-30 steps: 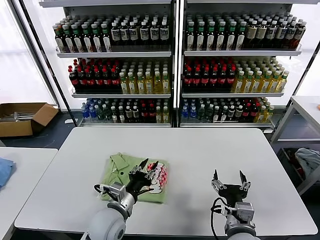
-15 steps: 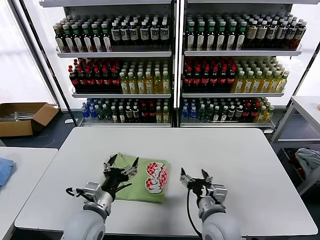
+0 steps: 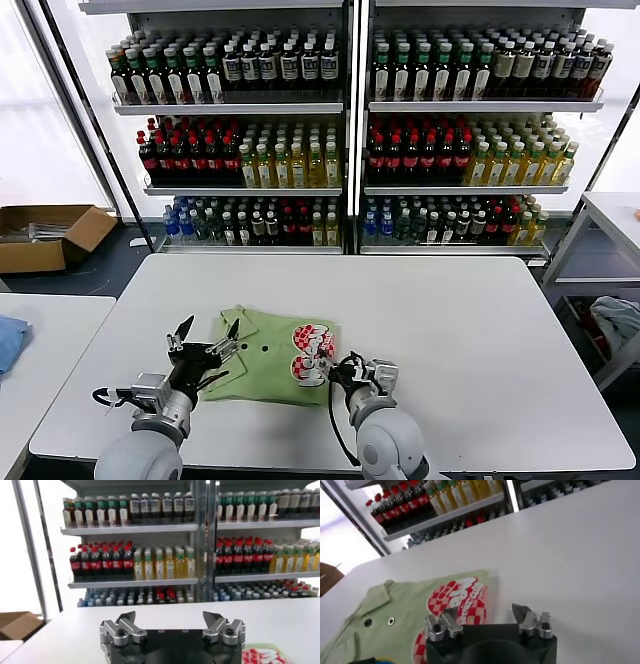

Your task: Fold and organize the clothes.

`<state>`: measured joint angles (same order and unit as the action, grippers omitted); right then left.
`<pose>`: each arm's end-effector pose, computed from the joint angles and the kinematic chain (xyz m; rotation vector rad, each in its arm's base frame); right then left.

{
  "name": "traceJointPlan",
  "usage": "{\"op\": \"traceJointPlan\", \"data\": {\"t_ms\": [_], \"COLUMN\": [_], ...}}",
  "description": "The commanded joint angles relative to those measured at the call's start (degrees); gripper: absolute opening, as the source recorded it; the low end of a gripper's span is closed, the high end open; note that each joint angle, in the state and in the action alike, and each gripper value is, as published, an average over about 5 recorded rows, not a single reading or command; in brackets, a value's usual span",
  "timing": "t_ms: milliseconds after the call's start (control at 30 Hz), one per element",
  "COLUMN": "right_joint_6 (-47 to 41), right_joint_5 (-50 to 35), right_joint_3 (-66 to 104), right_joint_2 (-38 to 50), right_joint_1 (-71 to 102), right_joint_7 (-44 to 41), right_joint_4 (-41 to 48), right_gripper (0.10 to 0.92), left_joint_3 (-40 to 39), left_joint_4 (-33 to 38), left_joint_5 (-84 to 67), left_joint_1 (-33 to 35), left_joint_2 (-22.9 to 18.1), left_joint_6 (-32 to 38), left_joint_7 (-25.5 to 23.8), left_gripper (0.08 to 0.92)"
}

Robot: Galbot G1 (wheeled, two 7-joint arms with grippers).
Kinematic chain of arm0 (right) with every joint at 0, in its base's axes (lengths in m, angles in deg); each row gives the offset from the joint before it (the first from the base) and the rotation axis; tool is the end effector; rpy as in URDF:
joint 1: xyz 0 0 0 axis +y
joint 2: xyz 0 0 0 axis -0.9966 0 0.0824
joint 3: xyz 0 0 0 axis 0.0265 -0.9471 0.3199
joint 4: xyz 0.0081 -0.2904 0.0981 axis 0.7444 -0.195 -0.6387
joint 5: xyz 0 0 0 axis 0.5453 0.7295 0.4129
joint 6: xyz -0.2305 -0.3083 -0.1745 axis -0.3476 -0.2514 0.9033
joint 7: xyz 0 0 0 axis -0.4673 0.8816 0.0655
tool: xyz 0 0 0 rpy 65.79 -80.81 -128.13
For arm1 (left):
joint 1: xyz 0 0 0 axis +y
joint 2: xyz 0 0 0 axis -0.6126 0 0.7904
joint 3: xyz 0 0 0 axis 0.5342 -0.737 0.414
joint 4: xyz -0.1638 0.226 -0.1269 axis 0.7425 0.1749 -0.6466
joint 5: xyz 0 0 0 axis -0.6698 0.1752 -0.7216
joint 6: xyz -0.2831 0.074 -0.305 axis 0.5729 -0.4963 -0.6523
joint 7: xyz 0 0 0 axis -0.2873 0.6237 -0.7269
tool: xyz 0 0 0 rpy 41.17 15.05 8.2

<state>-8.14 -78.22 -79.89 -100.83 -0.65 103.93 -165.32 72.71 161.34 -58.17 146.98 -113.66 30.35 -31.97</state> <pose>0.3417 0.1583 -0.2224 0.2579 -2.4991 -0.4052 0.3090 0.0111 -0.1883 -0.0992 -2.9039 -0.0550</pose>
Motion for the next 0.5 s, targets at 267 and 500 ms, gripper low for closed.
{"op": "traceJointPlan", "data": {"t_ms": [267, 500], "right_joint_6": [-0.5, -0.5], "right_joint_5": [0.8, 1.9], "right_joint_3": [-3.5, -3.4], "right_joint_2": [-2.0, -0.9], "right_joint_1": [-2.0, -1.2], "right_joint_7": [0.9, 1.2], "right_joint_4": [3.5, 2.5], "right_gripper": [0.552, 0.345], "left_joint_3": [2.1, 2.1], "left_joint_4": [0.3, 1.3], "left_joint_5": [0.1, -0.1], "left_joint_1": [1.2, 1.9], "left_joint_2": [0.1, -0.5], "left_joint_6": [-0.3, -0.3], "left_joint_7": [0.5, 0.7], "left_gripper": [0.823, 0.823]}}
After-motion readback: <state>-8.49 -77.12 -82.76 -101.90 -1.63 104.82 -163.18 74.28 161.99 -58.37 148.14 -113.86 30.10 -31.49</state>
